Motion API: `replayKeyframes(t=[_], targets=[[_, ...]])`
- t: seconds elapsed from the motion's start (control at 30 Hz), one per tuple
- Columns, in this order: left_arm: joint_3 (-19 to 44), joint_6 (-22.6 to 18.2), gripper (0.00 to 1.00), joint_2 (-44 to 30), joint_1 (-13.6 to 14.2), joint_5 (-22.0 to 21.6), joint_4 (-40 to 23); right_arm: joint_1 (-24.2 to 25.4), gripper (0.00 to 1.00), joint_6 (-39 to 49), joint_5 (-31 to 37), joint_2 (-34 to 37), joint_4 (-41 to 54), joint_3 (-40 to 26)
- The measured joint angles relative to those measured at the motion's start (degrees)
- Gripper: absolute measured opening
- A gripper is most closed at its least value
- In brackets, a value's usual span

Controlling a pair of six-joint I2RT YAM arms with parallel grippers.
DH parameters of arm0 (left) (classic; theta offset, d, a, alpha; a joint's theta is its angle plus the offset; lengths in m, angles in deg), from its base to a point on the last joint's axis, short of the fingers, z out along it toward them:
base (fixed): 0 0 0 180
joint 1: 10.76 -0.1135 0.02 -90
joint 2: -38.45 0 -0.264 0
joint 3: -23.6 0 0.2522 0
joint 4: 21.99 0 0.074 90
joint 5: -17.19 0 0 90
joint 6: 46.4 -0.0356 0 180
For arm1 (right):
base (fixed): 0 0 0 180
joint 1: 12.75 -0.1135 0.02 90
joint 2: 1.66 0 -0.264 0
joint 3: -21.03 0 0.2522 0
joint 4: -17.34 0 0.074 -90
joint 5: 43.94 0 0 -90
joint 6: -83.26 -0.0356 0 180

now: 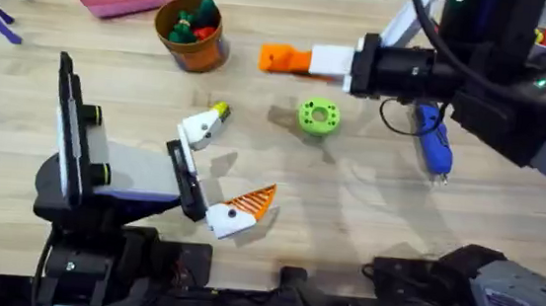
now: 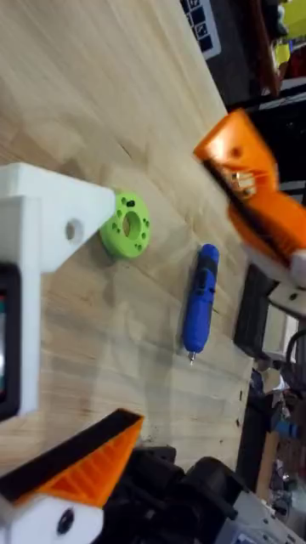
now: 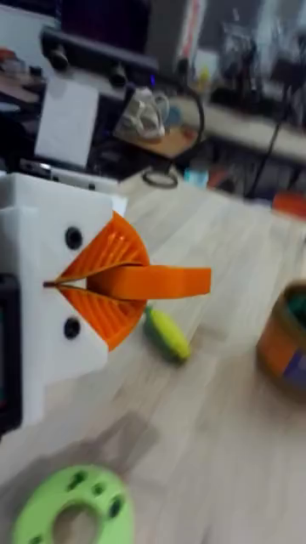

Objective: Pick up the gripper from the table and insert it into the empty holder that is missing its gripper. Then pick up a screw, insert it into the mounting hole, and use the screwdriver to tighten it. Finally, clean up the table by picking up the vegetable and placing it into the bucket.

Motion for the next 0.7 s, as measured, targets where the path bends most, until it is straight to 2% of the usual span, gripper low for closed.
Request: replayKeyframes(t=[0.17,0.33,0.57,0.7], targets=[[0.00,0.00,0.985,-0.01,0.00,0.00,0.00,2.66,0.012,-6.07,-9.95,-0.01,-19.79,5.52],[0.00,0.00,0.985,-0.02,0.00,0.00,0.00,5.26,0.012,-12.85,-18.12,-0.02,-33.03,12.45],[0.00,-0.02,0.985,0.00,0.00,0.02,0.00,7.17,0.012,-17.35,-29.84,0.21,-36.81,20.09],[0.00,-0.02,0.985,-0.01,0.00,0.02,-0.01,7.19,0.012,-19.85,-35.49,3.49,-37.01,21.29]])
